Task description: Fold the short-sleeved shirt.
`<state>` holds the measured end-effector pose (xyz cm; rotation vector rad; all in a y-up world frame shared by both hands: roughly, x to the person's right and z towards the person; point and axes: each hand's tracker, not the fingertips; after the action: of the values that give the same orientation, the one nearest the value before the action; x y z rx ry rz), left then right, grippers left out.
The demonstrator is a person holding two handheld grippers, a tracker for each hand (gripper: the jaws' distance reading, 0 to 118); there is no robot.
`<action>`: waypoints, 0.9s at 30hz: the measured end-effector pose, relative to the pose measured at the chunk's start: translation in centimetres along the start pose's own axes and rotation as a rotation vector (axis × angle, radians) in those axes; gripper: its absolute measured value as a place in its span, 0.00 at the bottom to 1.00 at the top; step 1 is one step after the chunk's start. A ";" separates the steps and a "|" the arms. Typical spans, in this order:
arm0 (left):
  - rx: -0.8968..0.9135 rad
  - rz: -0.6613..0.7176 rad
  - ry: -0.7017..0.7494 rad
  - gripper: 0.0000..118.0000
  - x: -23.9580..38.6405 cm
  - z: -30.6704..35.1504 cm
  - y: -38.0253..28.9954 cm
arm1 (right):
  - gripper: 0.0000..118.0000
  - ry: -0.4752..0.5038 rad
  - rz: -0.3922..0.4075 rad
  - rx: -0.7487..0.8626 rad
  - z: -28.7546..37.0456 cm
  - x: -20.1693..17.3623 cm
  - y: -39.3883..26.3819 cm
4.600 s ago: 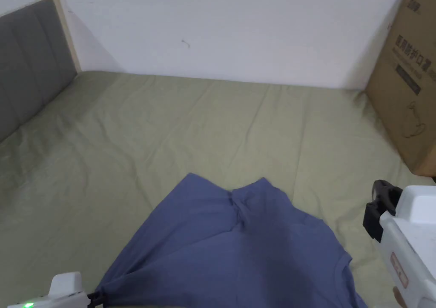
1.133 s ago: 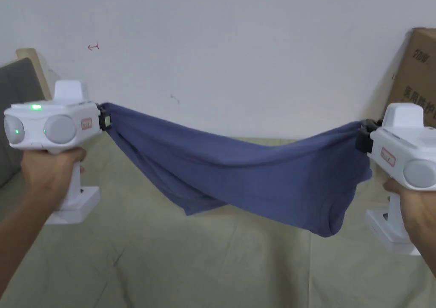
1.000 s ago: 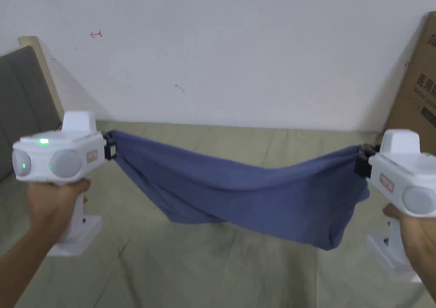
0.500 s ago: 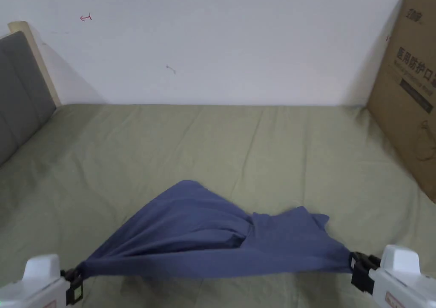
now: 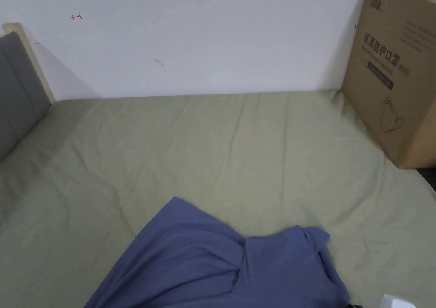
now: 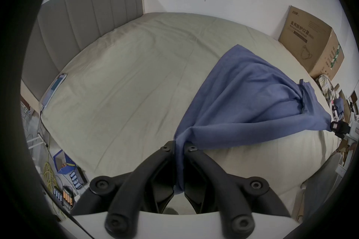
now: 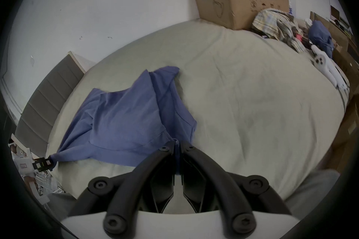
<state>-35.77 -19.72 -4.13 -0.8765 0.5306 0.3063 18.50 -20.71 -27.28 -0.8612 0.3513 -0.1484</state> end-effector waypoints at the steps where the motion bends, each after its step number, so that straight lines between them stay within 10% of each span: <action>1: -0.007 -0.004 0.002 0.05 0.0 0.1 -0.6 | 0.03 -0.007 -0.001 -0.011 0.0 0.2 -0.5; 10: -0.078 -0.034 0.055 0.07 1.2 -2.0 -1.6 | 0.10 -0.103 0.079 -0.092 -2.1 -1.5 -2.2; 13: -0.088 0.023 0.029 0.38 0.7 -1.1 -0.9 | 0.61 -0.160 0.086 -0.085 -0.9 -1.7 -1.7; 15: -0.080 0.060 0.000 0.70 0.7 0.0 -0.2 | 0.75 -0.147 0.087 -0.043 0.4 -1.4 -0.9; 27: 0.636 0.052 -0.086 0.82 5.9 14.9 9.3 | 0.75 -0.137 0.307 0.556 14.9 -7.2 10.7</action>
<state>-30.51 -1.95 -5.63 -0.2329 0.5277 0.2014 17.04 -1.20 -24.77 -0.2596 0.2882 0.0970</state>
